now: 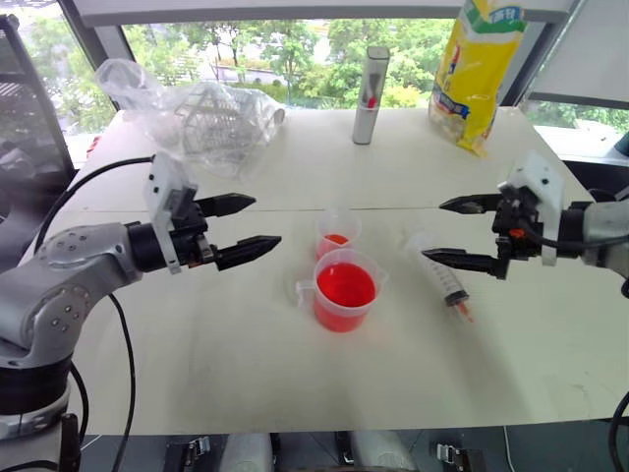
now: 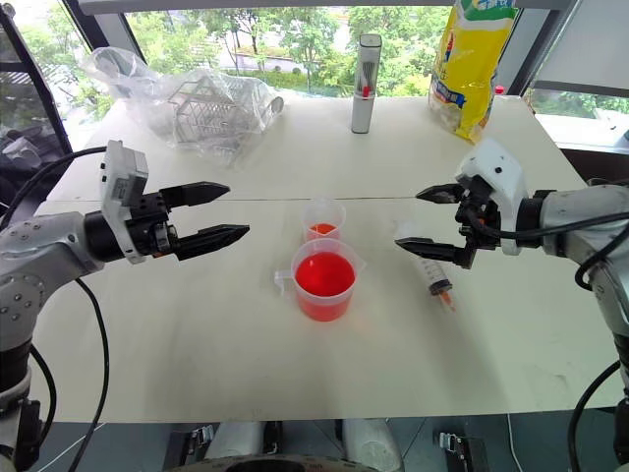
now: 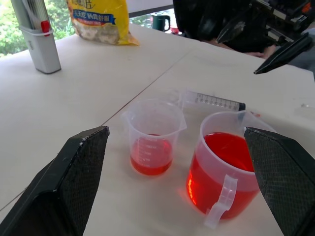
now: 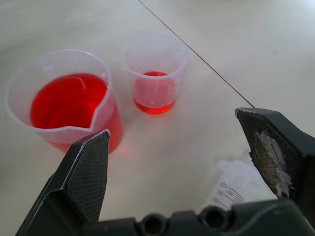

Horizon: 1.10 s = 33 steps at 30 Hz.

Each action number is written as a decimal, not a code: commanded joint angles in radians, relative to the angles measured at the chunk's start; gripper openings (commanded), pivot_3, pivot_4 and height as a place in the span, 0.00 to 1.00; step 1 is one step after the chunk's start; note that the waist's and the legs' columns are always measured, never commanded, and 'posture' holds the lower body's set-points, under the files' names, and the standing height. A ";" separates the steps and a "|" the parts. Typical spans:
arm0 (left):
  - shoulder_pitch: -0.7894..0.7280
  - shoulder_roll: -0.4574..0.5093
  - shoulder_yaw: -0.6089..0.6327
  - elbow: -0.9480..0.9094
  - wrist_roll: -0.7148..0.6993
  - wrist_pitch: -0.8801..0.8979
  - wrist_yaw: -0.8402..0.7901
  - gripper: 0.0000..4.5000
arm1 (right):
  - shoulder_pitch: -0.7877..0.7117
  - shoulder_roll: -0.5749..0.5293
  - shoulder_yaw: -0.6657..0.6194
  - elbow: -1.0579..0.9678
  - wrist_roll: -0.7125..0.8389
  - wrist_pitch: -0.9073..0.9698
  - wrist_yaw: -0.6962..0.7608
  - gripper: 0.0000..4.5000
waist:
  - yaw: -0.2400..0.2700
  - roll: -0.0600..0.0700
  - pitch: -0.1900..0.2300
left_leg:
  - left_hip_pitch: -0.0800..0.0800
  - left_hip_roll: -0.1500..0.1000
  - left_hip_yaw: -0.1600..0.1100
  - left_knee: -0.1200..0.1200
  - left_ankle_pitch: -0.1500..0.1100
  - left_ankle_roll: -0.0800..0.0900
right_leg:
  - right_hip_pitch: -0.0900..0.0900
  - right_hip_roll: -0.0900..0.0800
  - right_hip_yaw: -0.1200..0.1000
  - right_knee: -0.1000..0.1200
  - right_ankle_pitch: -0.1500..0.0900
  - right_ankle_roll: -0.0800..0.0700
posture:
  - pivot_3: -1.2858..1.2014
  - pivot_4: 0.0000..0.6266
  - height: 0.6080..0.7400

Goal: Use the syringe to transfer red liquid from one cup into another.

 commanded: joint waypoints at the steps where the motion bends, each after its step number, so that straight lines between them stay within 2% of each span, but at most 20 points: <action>1: -0.030 -0.006 -0.002 0.004 0.002 -0.023 -0.006 1.00 | -0.091 -0.054 0.085 0.045 -0.063 0.107 -0.026 0.99 | 0.000 0.000 0.000 | 0.000 0.000 0.000 0.000 0.000 0.000 | 0.000 0.000 0.000 0.000 0.000 0.000 | 0.52 0.24 1.00; 6: -0.056 -0.012 -0.022 0.022 0.019 -0.036 -0.018 1.00 | -0.280 -0.020 0.255 0.159 -0.126 0.308 -0.063 0.99 | -0.001 0.000 0.000 | 0.001 0.000 0.001 0.000 0.000 0.000 | 0.000 0.000 0.001 0.000 0.000 -0.001 | 0.52 0.24 1.00; 9: -0.072 -0.020 -0.037 0.031 0.031 -0.045 -0.023 1.00 | -0.429 0.047 0.365 0.304 -0.156 0.443 -0.069 0.99 | -0.002 0.000 0.000 | 0.000 0.000 0.002 0.000 0.000 0.000 | -0.001 0.000 0.002 0.000 0.000 -0.001 | 0.52 0.24 1.00; 14: -0.079 -0.032 -0.043 0.027 0.040 -0.059 -0.021 1.00 | -0.574 0.167 0.489 0.517 -0.199 0.628 -0.114 0.99 | 0.000 0.000 0.000 | -0.003 0.000 0.002 0.000 0.000 0.000 | -0.005 0.000 0.002 0.001 0.000 -0.001 | 0.52 0.24 1.00; 23: -0.058 -0.052 -0.035 -0.002 0.041 -0.062 0.005 1.00 | -0.614 0.222 0.650 0.630 -0.229 0.655 -0.109 0.99 | 0.002 0.000 0.000 | -0.008 -0.001 0.002 0.001 0.000 0.000 | -0.009 0.000 0.002 0.001 0.000 0.000 | 0.52 0.24 1.00; 30: -0.045 -0.058 -0.034 -0.013 0.044 -0.066 0.014 1.00 | -0.606 0.282 0.677 0.703 -0.255 0.610 -0.111 0.99 | -0.002 0.000 0.000 | -0.007 -0.001 0.001 0.001 0.000 0.000 | -0.009 0.002 0.001 0.003 0.000 0.000 | 0.52 0.24 1.00; 33: -0.048 -0.060 -0.037 -0.019 0.042 -0.064 0.021 1.00 | -0.605 0.307 0.681 0.739 -0.269 0.593 -0.112 0.80 | -0.001 0.000 0.000 | -0.007 -0.001 0.001 0.001 0.000 0.000 | -0.009 0.002 0.001 0.003 0.000 0.000 | 0.52 0.24 1.00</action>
